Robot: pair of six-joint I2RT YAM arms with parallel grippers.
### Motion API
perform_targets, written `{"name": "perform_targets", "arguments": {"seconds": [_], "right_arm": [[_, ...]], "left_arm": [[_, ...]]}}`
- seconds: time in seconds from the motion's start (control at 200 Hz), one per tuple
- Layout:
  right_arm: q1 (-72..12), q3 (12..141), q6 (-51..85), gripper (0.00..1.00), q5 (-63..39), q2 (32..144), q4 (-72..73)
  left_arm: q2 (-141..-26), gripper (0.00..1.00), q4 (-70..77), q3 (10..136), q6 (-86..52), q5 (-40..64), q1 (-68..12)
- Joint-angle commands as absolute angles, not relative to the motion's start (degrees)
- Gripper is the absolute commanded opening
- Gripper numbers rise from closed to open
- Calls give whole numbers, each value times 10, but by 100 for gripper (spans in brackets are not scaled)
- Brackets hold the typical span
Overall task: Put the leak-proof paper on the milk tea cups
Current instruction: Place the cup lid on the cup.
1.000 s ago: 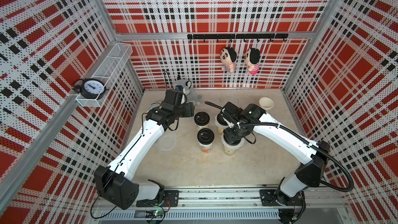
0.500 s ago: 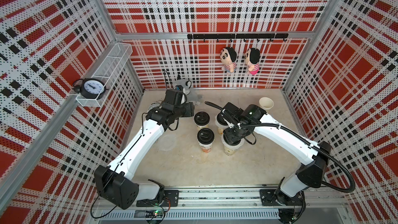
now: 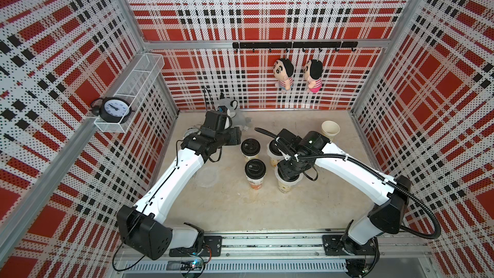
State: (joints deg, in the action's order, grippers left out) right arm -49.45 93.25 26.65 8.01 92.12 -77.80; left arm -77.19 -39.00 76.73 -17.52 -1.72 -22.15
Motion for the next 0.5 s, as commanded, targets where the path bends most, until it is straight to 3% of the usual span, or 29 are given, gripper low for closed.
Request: {"name": "perform_targets", "arguments": {"seconds": [0.0, 0.496], "right_arm": [[-499, 930, 272, 70, 88, 904, -778], [-499, 933, 276, 81, 90, 905, -778]], "left_arm": [[-758, 69, -384, 761, -168, -13, -218], [-758, 69, -384, 761, -166, -11, -217]]}}
